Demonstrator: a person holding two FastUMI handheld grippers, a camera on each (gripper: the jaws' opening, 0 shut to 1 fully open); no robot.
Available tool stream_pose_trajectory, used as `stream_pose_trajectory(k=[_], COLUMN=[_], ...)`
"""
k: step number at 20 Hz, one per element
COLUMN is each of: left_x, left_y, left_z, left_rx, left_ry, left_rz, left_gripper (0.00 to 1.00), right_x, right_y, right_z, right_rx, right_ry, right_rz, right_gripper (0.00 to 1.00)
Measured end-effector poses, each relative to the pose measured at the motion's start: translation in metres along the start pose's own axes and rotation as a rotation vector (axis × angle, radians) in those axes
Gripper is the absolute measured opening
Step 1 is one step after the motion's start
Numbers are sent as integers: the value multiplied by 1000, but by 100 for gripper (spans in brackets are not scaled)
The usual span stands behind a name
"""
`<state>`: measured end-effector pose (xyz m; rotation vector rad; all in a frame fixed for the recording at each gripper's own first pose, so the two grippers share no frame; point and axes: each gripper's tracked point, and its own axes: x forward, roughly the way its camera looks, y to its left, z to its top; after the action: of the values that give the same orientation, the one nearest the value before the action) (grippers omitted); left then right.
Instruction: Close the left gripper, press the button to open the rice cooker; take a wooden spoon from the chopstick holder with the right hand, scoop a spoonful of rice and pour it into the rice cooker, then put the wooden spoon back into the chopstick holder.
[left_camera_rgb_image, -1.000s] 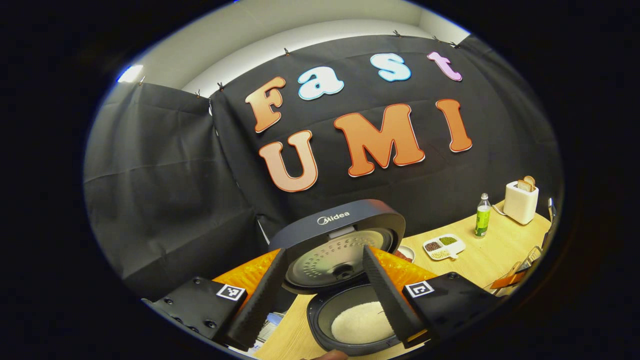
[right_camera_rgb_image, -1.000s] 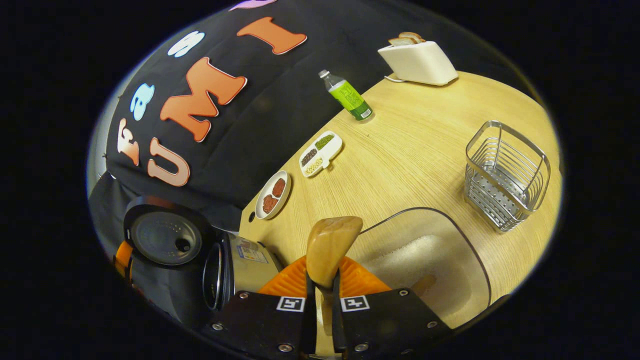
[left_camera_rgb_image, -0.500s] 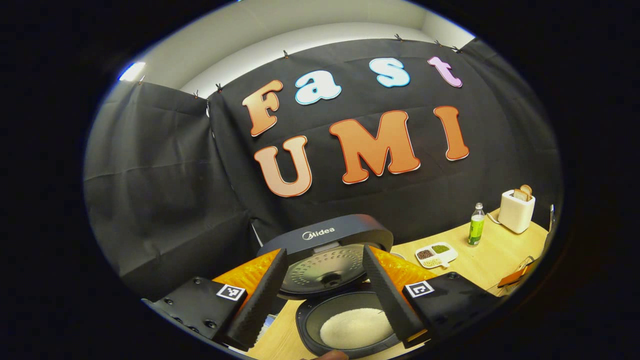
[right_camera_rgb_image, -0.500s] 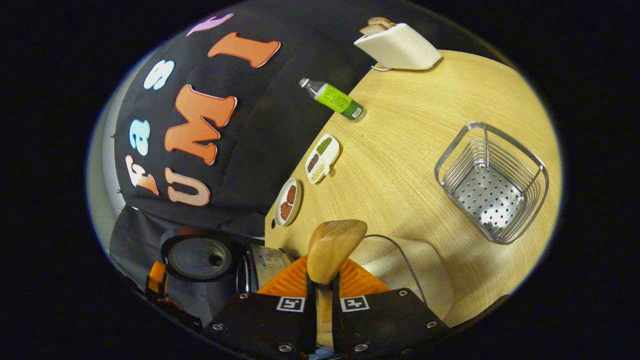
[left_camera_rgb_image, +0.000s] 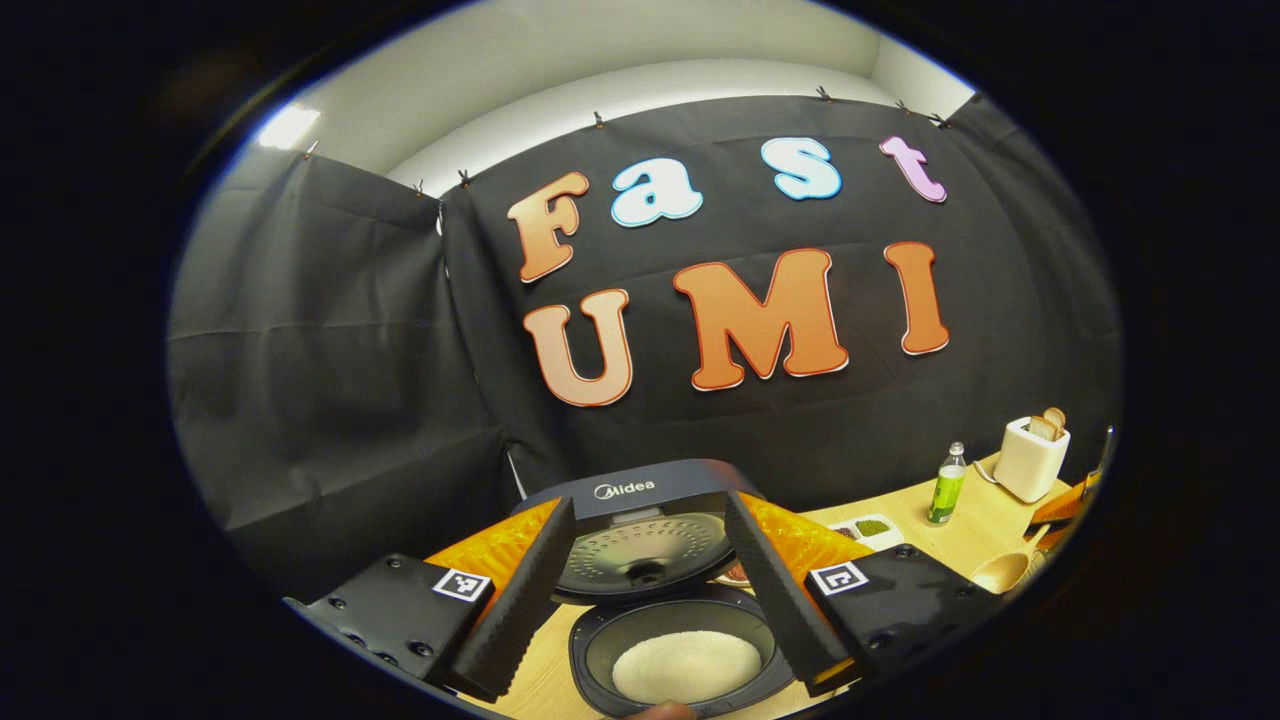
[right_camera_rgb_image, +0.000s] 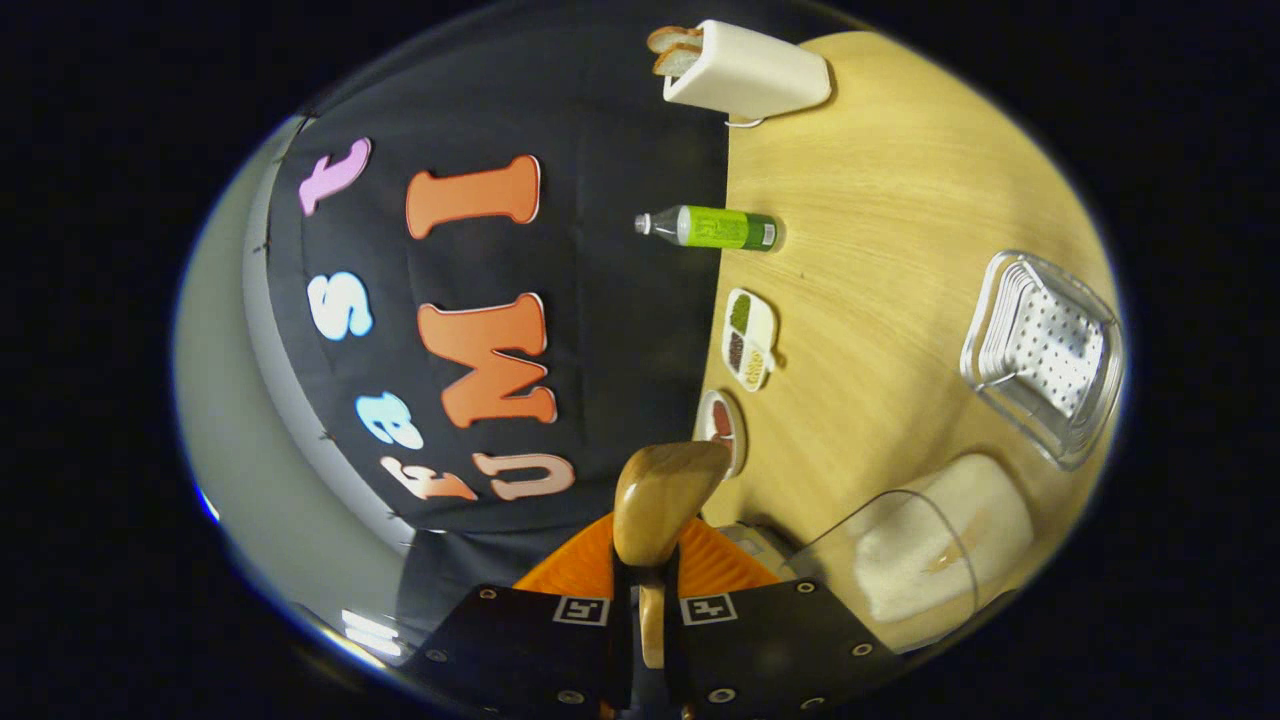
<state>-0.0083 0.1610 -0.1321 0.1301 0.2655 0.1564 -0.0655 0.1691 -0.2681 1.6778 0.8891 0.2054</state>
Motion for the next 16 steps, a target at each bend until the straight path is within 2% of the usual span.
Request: stream_pose_trajectory(k=[4, 10, 11, 12, 16], left_x=[-9, -22, -25, -27, -34], left_y=[19, 63, 69, 76, 100], left_z=[0, -3, -4, -6, -15], left_rx=[-35, -34, -34, -36, -45], left_ry=[-2, -3, -3, -2, 15], left_rz=[46, 139, 154, 165, 217], left_gripper=[93, 93, 100, 93, 93], right_x=[26, 75, 85, 92, 120], right_y=[40, 91, 98, 104, 119], right_z=[-19, -65, -72, -81, -113], right_rx=[78, -21, -25, -24, -93], right_ry=[70, 191, 212, 231, 277], right_rz=[89, 117, 121, 126, 121], right_gripper=[12, 12, 12, 11, 11])
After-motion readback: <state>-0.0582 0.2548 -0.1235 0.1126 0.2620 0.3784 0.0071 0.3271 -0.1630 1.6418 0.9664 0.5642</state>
